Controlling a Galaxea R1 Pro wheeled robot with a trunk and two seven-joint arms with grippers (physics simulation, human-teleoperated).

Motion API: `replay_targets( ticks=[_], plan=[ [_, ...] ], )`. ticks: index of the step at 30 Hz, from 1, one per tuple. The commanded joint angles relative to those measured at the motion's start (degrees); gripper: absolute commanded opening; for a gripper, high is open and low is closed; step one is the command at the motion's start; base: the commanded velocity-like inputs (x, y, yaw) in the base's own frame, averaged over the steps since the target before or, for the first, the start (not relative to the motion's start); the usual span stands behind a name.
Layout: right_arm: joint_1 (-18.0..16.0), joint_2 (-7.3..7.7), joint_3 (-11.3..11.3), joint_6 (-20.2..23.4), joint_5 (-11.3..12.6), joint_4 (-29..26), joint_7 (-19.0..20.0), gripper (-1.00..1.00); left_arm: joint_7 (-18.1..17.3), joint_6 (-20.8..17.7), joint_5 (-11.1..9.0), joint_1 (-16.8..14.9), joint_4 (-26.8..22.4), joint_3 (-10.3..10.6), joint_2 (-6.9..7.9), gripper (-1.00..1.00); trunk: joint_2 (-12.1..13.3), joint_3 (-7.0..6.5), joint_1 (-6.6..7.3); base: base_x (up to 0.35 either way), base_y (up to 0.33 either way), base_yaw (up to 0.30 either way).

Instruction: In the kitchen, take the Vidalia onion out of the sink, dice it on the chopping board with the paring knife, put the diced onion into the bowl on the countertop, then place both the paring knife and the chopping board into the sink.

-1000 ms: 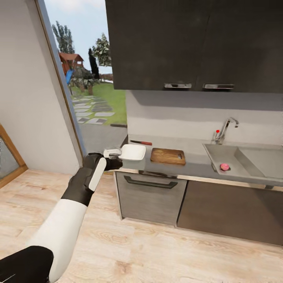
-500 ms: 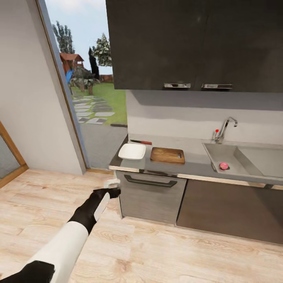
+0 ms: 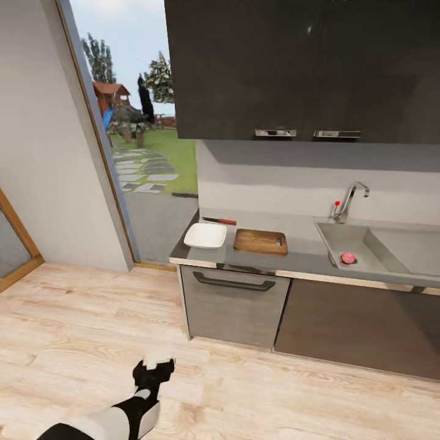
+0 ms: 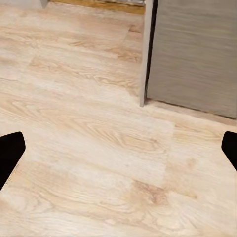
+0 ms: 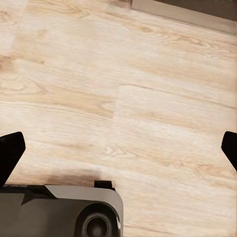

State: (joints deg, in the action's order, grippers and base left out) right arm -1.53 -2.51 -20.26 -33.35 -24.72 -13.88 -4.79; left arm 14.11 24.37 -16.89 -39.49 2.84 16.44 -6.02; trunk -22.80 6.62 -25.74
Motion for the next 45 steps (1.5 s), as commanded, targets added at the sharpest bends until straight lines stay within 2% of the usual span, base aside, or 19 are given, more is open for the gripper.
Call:
replay_targets(
  ticks=[1,2,8,15,18,20,30,39,45],
  plan=[
    [-0.05,-0.01,-0.23,-0.14,-0.61,0.03,-0.39,1.00,0.13,2.37,-0.29,0.79,0.53,0.73,-0.03,1.00,-0.12,0.11,-0.04,0.000,0.000,0.000],
    [-0.05,0.01,-0.26,-0.17,-0.61,0.01,-0.39,1.00,0.15,5.74,-0.31,2.52,0.93,0.91,0.03,1.00,-0.12,0.11,-0.04,0.000,0.000,0.000],
    [-0.05,0.11,-0.30,-0.29,-0.55,-0.12,-0.39,1.00,0.29,16.86,-0.33,9.62,1.55,1.18,0.89,1.00,-0.12,0.11,-0.04,0.000,0.000,0.000],
    [-0.05,1.36,-0.40,-0.96,0.35,-0.18,-0.42,1.00,0.35,27.55,-0.34,15.76,1.63,1.22,1.68,1.00,-0.12,0.11,-0.04,0.000,0.000,0.000],
    [-0.05,1.72,-0.45,-1.06,1.51,-0.18,-0.41,1.00,0.36,32.93,-0.34,18.81,1.64,1.23,1.82,1.00,-0.12,0.11,-0.04,0.000,0.000,0.000],
    [-0.05,1.81,-0.45,-1.08,2.19,-0.18,-0.40,1.00,0.36,34.95,-0.34,20.09,1.64,1.23,1.86,1.00,-0.12,0.11,-0.04,0.000,0.000,0.000],
    [-0.05,1.68,-0.05,-0.74,2.94,0.65,-0.29,1.00,0.55,35.63,-0.40,21.49,1.64,1.23,1.89,1.00,-0.12,0.11,-0.04,0.000,0.000,0.000],
    [-0.05,0.78,0.15,-0.64,3.05,1.40,0.06,1.00,0.57,33.32,-0.42,21.56,1.64,1.23,2.08,1.00,-0.12,0.11,-0.04,0.000,0.000,0.000],
    [-0.05,0.80,0.12,-0.62,3.01,1.47,0.05,1.00,0.57,33.07,-0.42,21.56,1.64,1.23,2.07,1.00,-0.12,0.11,-0.04,0.000,0.000,0.000]
  ],
)
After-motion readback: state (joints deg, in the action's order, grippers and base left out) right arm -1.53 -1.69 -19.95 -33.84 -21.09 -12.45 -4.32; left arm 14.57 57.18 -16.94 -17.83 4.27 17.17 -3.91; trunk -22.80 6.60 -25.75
